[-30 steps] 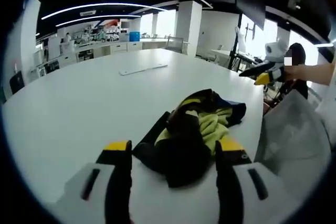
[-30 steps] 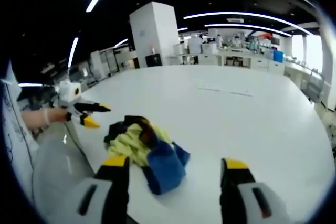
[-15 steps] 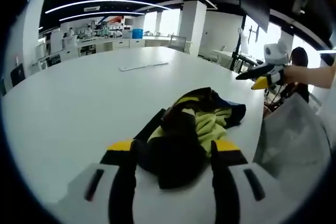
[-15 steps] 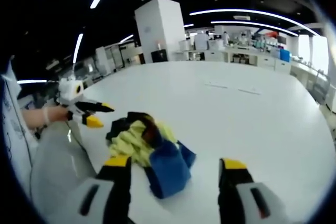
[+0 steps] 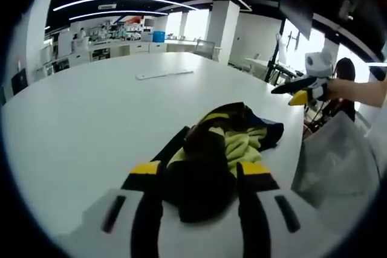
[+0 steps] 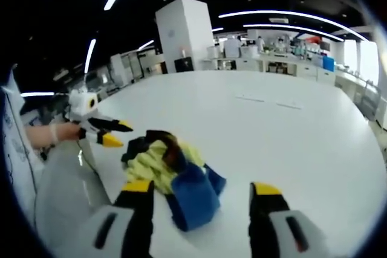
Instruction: Fold the garment on the visible template until the final outline fits inside the template.
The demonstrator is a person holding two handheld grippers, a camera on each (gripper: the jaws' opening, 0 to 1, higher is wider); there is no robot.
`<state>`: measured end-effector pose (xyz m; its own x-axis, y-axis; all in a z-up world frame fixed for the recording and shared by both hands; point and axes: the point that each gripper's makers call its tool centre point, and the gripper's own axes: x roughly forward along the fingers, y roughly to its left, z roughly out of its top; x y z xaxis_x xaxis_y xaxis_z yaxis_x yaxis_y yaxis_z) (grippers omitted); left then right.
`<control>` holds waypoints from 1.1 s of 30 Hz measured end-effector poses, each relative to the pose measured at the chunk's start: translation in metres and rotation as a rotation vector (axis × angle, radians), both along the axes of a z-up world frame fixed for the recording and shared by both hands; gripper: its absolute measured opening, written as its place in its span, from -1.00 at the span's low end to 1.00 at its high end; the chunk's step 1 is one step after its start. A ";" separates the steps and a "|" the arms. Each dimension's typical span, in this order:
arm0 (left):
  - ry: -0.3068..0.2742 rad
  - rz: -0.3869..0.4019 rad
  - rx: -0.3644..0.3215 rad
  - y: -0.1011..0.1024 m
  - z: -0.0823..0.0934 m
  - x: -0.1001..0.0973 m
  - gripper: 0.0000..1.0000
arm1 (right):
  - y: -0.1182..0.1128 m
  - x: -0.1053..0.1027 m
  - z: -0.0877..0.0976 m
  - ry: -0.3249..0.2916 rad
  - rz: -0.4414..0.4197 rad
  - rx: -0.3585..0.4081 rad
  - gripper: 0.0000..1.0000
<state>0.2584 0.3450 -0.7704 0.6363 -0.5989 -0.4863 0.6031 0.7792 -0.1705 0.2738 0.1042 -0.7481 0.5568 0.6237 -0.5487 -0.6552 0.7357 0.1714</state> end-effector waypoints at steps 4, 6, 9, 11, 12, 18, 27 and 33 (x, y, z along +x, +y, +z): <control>0.010 -0.011 -0.004 -0.003 -0.002 0.000 -0.21 | 0.007 -0.001 -0.006 0.023 0.024 0.010 0.13; 0.022 -0.008 -0.007 -0.004 -0.005 0.002 -0.25 | 0.012 -0.001 -0.010 0.033 0.034 0.004 0.10; 0.051 0.006 -0.020 -0.006 -0.007 0.002 -0.25 | 0.017 -0.001 -0.013 0.043 0.045 0.003 0.03; 0.063 0.012 -0.023 -0.005 -0.009 0.003 -0.33 | 0.021 -0.002 -0.015 0.045 0.059 -0.013 -0.01; 0.075 0.018 -0.023 -0.005 -0.011 0.003 -0.38 | 0.022 -0.002 -0.017 0.045 0.061 -0.023 -0.04; 0.121 0.043 -0.045 -0.009 -0.019 0.005 -0.52 | 0.035 0.000 -0.026 0.065 0.073 -0.021 -0.17; 0.168 0.059 -0.074 -0.018 -0.029 0.004 -0.69 | 0.047 0.006 -0.037 0.106 0.037 -0.004 -0.48; 0.195 0.084 -0.095 -0.018 -0.032 0.003 -0.67 | 0.055 0.015 -0.040 0.128 -0.011 0.039 -0.70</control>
<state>0.2612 0.3268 -0.8027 0.5854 -0.5968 -0.5487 0.4851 0.8001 -0.3528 0.2884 0.1595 -0.7878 0.4908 0.6398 -0.5914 -0.6176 0.7342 0.2818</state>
